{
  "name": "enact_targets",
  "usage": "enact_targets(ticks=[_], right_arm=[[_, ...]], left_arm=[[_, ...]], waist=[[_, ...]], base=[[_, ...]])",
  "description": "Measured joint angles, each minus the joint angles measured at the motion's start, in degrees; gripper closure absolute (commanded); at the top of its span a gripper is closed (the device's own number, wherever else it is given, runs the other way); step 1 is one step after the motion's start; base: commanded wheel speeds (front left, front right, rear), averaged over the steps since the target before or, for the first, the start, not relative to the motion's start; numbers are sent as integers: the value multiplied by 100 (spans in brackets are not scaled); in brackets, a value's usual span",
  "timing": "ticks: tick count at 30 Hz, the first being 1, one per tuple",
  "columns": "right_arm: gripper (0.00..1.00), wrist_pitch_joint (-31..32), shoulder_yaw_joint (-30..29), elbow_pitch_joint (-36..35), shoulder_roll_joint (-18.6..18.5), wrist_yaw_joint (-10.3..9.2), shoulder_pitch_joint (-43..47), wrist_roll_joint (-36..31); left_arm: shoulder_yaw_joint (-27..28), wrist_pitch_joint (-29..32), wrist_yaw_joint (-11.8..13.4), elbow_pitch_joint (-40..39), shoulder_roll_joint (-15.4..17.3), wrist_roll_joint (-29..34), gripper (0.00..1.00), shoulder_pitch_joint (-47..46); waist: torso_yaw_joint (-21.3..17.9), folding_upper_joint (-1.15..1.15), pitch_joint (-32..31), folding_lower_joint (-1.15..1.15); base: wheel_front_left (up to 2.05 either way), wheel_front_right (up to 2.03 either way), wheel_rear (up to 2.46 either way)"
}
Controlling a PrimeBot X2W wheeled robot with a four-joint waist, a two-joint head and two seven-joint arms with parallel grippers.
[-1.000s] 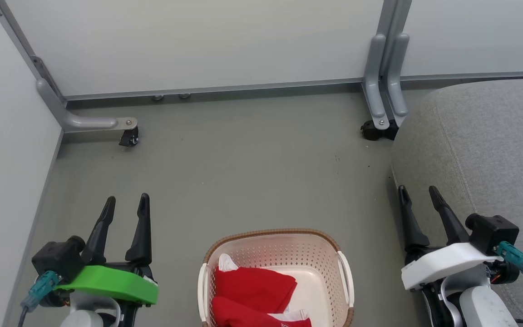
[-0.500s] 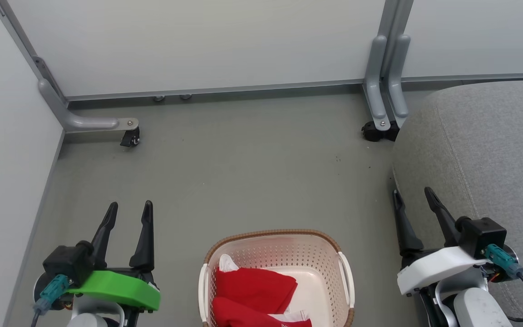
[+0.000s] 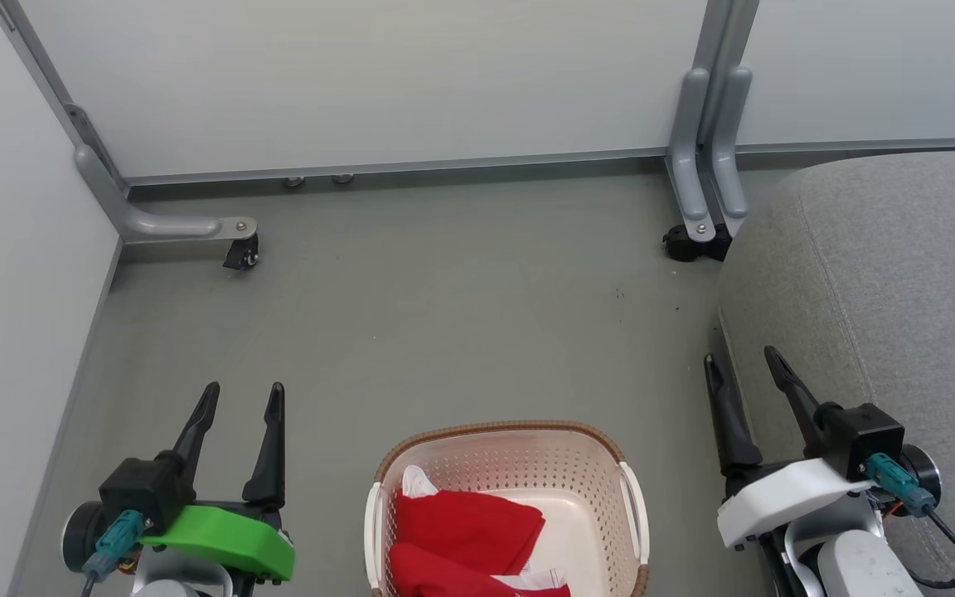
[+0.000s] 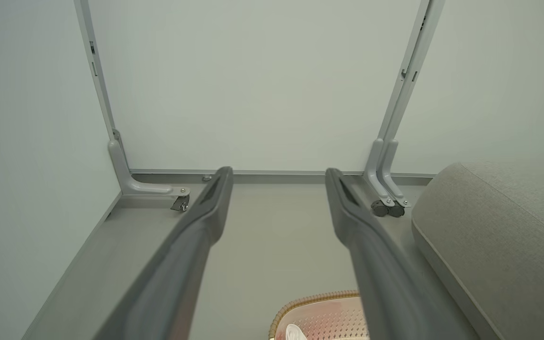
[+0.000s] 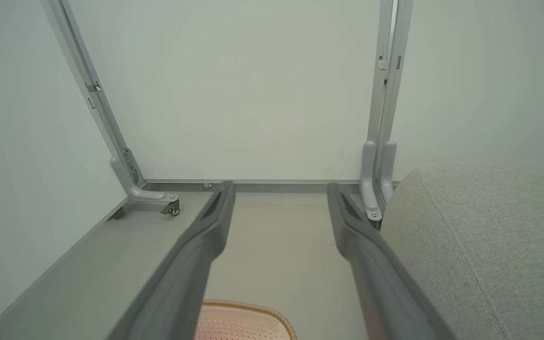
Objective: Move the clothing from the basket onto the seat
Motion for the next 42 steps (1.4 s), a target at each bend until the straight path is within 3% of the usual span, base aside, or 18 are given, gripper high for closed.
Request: enact_targets(ticks=[10,33,42], right_arm=[[0,-119,53,64,-1,0,2,-205],[0,-166,42,23,-1,0,-3,-62],[0,-155,42,-215,-1,0,-194,-66]], left_arm=[[16,-104,0,140,3,346,0,0],[96,-104,0,122,-20,319,0,-1],[-327,-112,0,316,-79,324,0,-268]], waist=[[1,0,4,0],[26,0,106,0],[22,0,405,0]], base=[[0,0,0],[0,0,0],[0,0,0]])
